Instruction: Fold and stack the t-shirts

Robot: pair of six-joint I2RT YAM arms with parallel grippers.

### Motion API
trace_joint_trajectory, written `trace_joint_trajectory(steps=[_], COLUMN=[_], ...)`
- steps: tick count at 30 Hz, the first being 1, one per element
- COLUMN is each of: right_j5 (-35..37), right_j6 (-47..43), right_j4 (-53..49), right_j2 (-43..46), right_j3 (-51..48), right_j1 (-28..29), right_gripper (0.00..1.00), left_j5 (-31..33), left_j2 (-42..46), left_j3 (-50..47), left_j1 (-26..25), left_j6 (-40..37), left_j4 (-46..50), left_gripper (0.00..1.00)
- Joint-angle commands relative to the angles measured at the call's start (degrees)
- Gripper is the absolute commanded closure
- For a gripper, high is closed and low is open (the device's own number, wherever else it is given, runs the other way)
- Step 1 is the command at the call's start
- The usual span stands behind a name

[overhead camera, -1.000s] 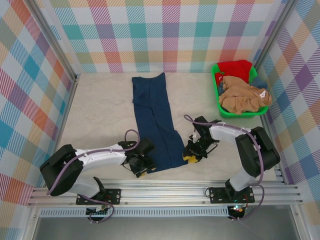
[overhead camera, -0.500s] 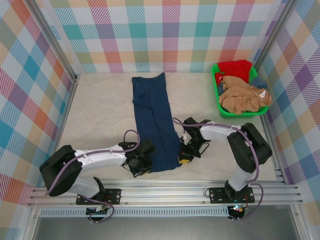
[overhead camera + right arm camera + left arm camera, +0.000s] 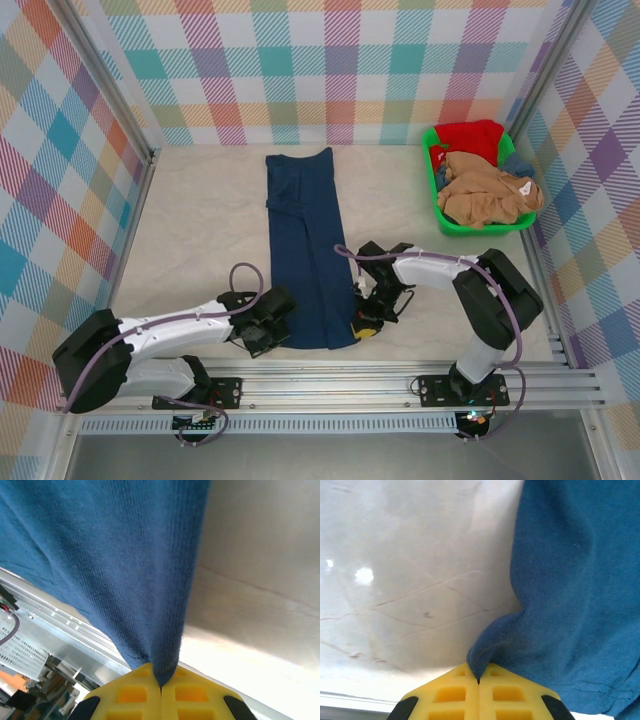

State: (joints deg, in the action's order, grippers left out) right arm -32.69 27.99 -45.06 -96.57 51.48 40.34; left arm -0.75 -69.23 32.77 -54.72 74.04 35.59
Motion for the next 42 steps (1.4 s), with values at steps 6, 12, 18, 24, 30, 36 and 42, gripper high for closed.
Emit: trace_joint_trajectory(steps=[6,12,18,24,30,36,42], right_j5=[-5.54,-7.43,-4.37,1.26,1.31,2.43,3.78], right_j6=[-0.11,1.26,5.41,8.56,8.92,8.24,7.87], right_j4=[-3.94,-3.2,-3.73,-6.52,-7.63,-10.0,-11.09], right_j2=[-0.26,-2.2,1.3,2.08,-2.32,-8.12,-15.12], right_j3=[4.18,5.64,6.95,12.35,21.62,32.49,42.13], right_j1=[1.5,2.6,2.87,0.73,-2.89,-6.18,-9.64], right_gripper=[1.0,1.0,1.0,1.0,1.0,1.0,1.0], left_j5=[4.72,6.01,10.3,7.15,1.97,-1.6,-4.0], left_j2=[6.19,6.56,10.21,10.05,5.41,-2.45,-13.47], left_j3=[1.26,3.64,8.28,11.62,15.05,22.29,30.48], left_j1=[-0.13,-0.04,0.6,9.25,19.47,26.99,32.87], left_j6=[1.56,-0.24,-0.97,-5.84,-12.0,-17.12,-21.51], left_j4=[8.85,12.61,15.7,11.43,6.97,2.97,-0.86], left_gripper=[1.0,1.0,1.0,1.0,1.0,1.0,1.0])
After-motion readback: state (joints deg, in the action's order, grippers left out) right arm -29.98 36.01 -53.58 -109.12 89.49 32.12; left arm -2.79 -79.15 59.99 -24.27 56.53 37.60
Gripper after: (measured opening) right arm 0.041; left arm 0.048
